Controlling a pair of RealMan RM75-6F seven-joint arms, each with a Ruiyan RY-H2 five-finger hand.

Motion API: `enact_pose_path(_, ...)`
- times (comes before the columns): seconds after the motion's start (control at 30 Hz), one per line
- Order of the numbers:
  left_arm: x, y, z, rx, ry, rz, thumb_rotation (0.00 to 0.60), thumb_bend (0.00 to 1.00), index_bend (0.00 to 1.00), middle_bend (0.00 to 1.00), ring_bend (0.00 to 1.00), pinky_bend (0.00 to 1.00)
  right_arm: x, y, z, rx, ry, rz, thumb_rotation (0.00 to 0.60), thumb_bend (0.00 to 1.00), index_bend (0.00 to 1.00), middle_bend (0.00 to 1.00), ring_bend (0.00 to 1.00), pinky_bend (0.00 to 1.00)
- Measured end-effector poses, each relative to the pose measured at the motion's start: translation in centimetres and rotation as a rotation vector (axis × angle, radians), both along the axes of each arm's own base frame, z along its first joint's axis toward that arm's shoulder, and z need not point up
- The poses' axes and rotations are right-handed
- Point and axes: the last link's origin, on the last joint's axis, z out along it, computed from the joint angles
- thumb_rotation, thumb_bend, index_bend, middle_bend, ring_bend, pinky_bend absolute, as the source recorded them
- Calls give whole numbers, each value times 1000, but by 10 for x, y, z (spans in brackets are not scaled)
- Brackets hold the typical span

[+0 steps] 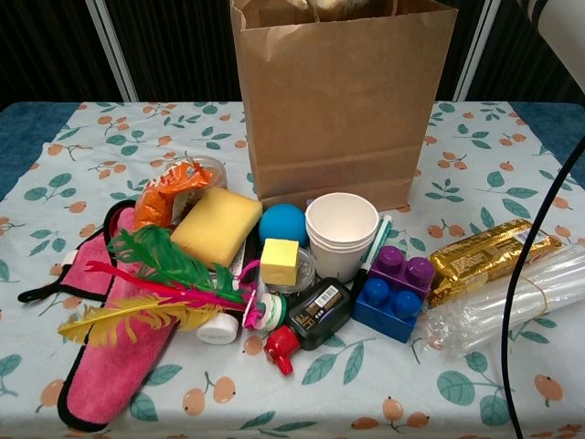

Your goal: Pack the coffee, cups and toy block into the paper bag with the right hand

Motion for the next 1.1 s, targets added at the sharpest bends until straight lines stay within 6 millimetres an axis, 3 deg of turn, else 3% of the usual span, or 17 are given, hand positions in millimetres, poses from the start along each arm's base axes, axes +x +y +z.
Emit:
enact_pose_path(0.1,0,0,0,2,0,-2,600,153,178,195,125,242,0,1,1,21,-9,0,600,42,362,392,199,83)
enact_pose_path(0.17,0,0,0,1,1,-1,600,152,178,195,125,242,1,1,4,24,-22,12,600,38,327,367,171,65)
enact_pose_path(0.4,0,0,0,0,2,2,600,152,178,195,125,242,5,6,26,-19,-73,53,600,67,320,366,178,57)
enact_pose_path(0.7,0,-1,-2,0,6,-3,600,152,178,195,125,242,-3,23,88,-123,-164,102,600,106,333,382,192,73)
enact_pose_path(0.87,1,0,-2,0,3,-5,600,153,178,195,125,242,-33,51,113,-118,-176,96,600,105,375,393,223,106)
enact_pose_path(1.1,4,-2,-5,-7,8,-18,600,152,178,195,125,242,-104,93,101,52,-86,-14,600,94,378,392,227,111)
